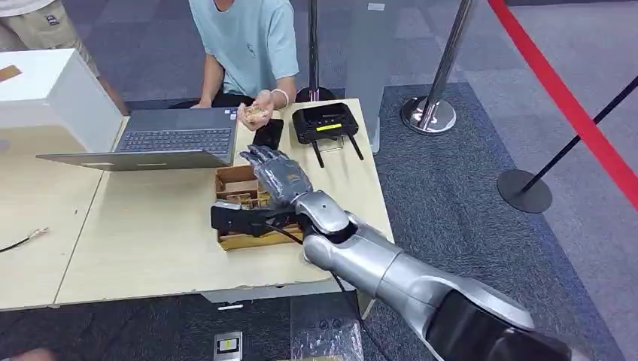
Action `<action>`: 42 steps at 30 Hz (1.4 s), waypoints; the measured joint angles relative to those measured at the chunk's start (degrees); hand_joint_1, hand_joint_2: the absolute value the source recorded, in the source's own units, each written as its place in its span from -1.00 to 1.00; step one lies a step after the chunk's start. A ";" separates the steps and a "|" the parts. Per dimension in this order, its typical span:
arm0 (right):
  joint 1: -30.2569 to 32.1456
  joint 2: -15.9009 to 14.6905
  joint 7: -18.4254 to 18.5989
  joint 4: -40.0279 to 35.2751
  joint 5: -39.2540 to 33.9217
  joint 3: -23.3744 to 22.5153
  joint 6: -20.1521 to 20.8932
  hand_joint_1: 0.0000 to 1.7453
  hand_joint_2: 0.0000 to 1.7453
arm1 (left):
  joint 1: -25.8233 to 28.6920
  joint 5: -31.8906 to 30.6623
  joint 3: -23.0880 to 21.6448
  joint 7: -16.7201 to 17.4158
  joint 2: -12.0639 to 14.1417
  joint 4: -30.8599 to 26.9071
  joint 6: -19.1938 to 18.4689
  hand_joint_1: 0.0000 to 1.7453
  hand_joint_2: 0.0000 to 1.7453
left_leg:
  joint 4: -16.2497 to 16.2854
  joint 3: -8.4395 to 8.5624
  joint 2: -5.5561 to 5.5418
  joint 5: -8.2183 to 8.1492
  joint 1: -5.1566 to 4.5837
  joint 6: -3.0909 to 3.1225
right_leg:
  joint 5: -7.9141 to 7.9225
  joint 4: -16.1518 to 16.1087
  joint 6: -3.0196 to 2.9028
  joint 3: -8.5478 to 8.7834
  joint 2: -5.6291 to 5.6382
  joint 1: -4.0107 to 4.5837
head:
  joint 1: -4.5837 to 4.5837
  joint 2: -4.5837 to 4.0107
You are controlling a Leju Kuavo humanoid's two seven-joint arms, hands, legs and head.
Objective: Pass the card to the sensor for recognition and then transmit it.
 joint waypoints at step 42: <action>-2.82 -0.37 -0.79 16.88 6.62 -2.97 -7.48 -0.30 1.00 | 0.04 0.50 0.00 -1.64 -2.21 0.00 0.44 -1.00 1.00 | 0.01 -0.09 0.00 0.00 0.00 0.00 | 0.00 0.00 0.00 -0.09 0.00 0.00 | 0.00 0.00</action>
